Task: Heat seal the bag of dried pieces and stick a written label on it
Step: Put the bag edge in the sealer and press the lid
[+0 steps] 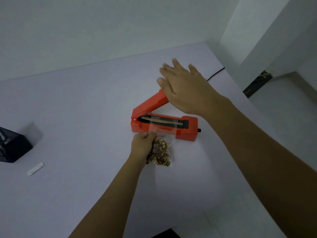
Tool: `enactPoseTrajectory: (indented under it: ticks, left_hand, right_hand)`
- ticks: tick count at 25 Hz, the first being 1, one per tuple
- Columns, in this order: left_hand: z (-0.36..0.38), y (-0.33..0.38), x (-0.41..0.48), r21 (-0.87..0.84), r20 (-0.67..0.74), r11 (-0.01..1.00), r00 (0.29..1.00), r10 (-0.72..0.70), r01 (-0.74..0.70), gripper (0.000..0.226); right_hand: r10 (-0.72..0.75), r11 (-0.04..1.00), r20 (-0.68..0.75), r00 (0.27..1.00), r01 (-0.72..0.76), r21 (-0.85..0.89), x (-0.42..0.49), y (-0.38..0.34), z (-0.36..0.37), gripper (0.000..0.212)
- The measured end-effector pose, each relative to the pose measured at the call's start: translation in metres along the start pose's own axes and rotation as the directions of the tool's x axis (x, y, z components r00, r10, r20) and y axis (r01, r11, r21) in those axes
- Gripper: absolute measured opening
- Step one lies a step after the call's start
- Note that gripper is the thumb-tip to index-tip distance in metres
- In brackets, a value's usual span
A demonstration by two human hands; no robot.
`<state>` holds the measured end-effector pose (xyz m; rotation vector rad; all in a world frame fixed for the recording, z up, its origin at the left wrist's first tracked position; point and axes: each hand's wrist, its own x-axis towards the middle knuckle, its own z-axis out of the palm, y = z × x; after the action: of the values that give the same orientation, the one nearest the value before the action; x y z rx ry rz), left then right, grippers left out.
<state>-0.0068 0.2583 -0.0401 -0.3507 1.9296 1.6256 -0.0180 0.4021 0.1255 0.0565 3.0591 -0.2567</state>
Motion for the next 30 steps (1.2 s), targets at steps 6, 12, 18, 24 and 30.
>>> enactPoseTrajectory:
  ticks: [6,12,18,24,30]
  left_hand:
    - [0.002,-0.004,0.0,-0.021,0.007,1.0,1.0,-0.009,0.009,0.033]
    - [0.004,-0.003,0.003,-0.025,0.007,1.0,1.0,-0.01,0.01,0.033]
    - [0.005,-0.007,0.004,-0.005,-0.002,1.0,1.0,-0.009,0.009,0.028]
    - [0.003,-0.007,0.005,-0.016,0.001,1.0,1.0,-0.013,0.013,0.027]
    - [0.0,-0.007,0.002,-0.028,0.016,0.999,1.0,-0.015,0.016,0.026]
  right_hand:
    - [0.196,0.978,0.011,0.98,-0.197,0.07,-0.023,0.033,0.037,0.052]
    - [0.355,0.926,0.026,0.934,-0.356,0.123,-0.033,0.058,0.089,0.053]
    - [0.38,0.911,-0.014,0.925,-0.372,0.176,-0.04,0.07,0.123,0.051]
    - [0.368,0.913,-0.029,0.929,-0.356,0.2,-0.04,0.076,0.14,0.05]
    - [0.362,0.916,-0.049,0.931,-0.346,0.203,-0.038,0.076,0.144,0.047]
